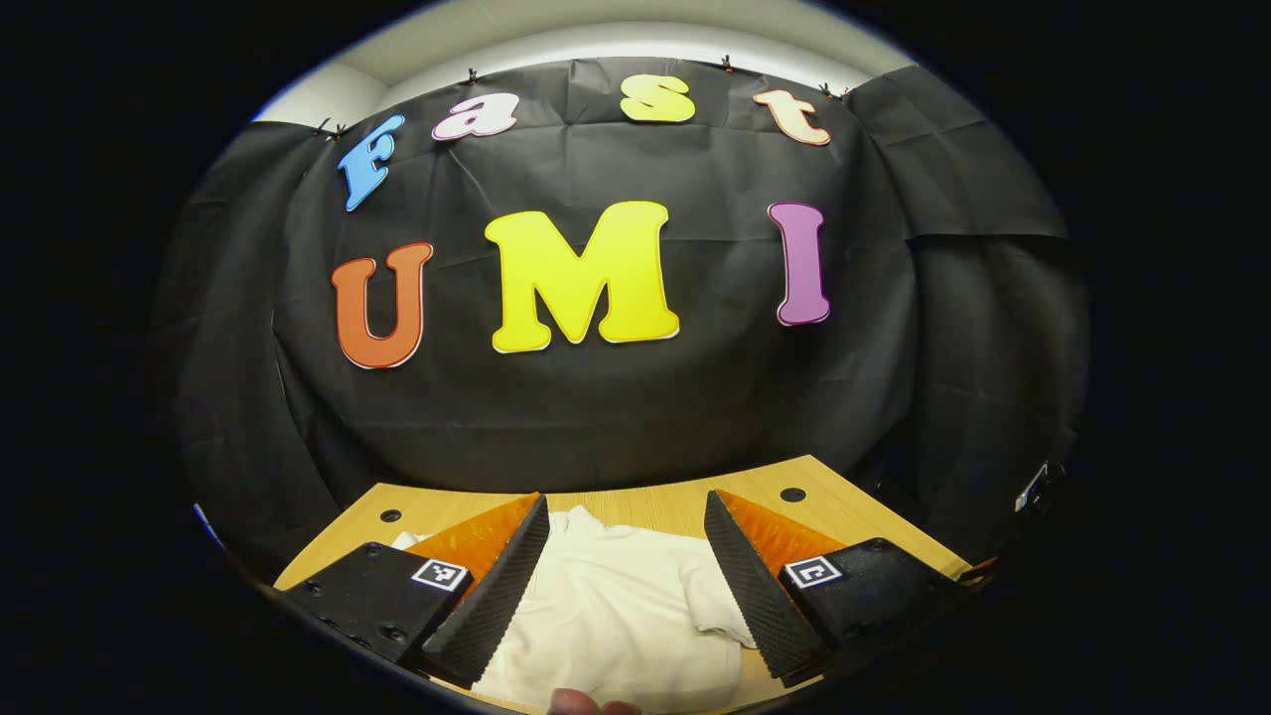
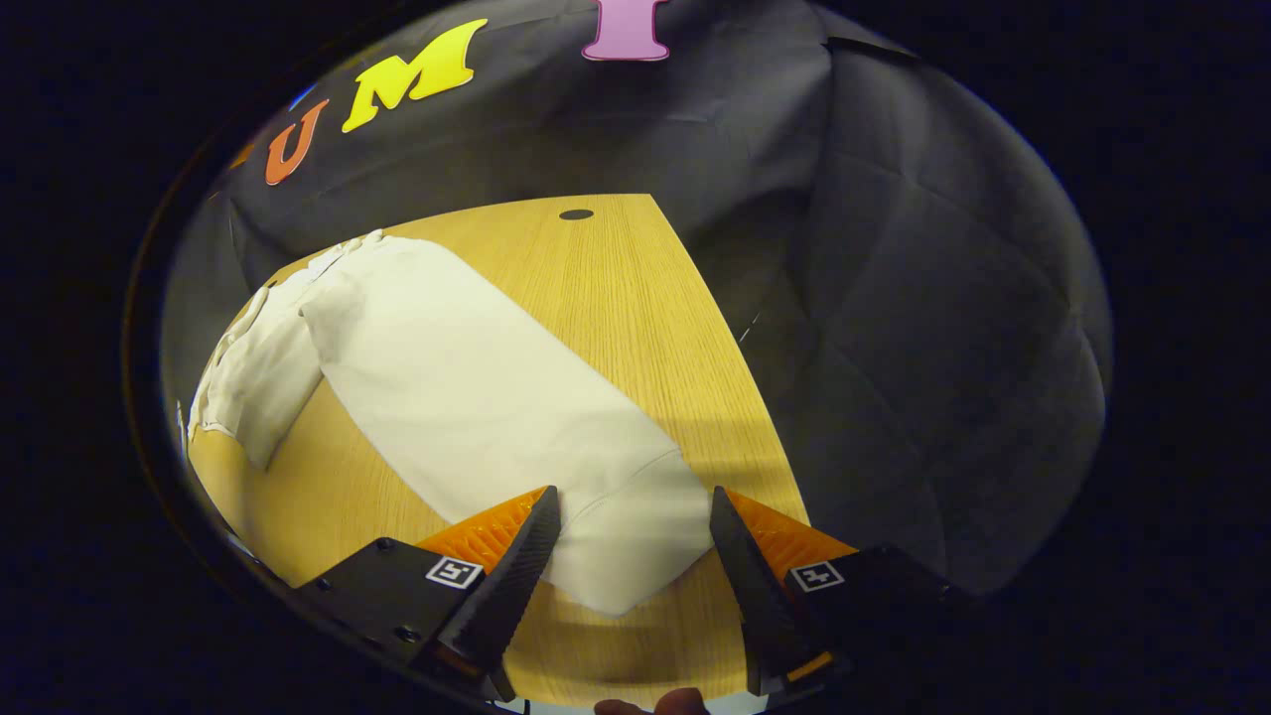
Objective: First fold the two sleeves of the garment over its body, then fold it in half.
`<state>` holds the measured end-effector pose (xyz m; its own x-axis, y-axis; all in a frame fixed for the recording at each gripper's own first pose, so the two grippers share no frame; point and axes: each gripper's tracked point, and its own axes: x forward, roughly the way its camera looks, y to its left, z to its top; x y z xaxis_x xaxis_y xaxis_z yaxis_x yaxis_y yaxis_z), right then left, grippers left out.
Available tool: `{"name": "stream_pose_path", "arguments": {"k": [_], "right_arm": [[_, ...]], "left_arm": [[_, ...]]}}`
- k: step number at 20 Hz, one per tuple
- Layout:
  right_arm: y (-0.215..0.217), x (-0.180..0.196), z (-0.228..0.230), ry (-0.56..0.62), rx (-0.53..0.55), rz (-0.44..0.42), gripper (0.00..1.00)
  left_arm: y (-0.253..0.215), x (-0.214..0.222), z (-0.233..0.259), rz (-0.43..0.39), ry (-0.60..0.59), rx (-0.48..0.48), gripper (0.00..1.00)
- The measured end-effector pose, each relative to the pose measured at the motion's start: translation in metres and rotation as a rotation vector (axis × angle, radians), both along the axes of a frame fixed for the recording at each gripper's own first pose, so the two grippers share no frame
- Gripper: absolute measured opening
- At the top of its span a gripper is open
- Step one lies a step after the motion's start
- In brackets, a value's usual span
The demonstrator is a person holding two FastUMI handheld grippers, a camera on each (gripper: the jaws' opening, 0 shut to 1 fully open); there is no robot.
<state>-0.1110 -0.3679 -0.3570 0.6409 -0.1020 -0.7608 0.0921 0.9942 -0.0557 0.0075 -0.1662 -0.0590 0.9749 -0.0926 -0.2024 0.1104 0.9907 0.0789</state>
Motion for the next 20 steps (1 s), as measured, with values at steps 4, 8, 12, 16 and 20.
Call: {"name": "stream_pose_path", "arguments": {"k": [4,8,12,16,20], "right_arm": [[0.001,-0.003,-0.001,0.025,0.007,-0.004,0.95],[0.006,0.001,0.0,0.029,0.013,-0.014,0.63],[0.01,0.0,0.001,0.027,0.006,-0.044,0.45],[0.017,0.003,0.003,0.051,0.008,-0.063,0.09],[0.033,0.012,0.035,0.013,0.038,-0.058,0.09]], "left_arm": [[0.002,0.0,-0.004,-0.003,0.014,-0.017,0.99],[0.007,-0.001,-0.001,-0.011,0.008,-0.006,0.99],[0.015,-0.003,0.004,-0.013,-0.004,0.009,0.99],[0.025,-0.006,0.003,-0.006,-0.005,0.011,0.99],[0.04,-0.006,0.01,0.0,-0.032,0.013,0.99]]}}
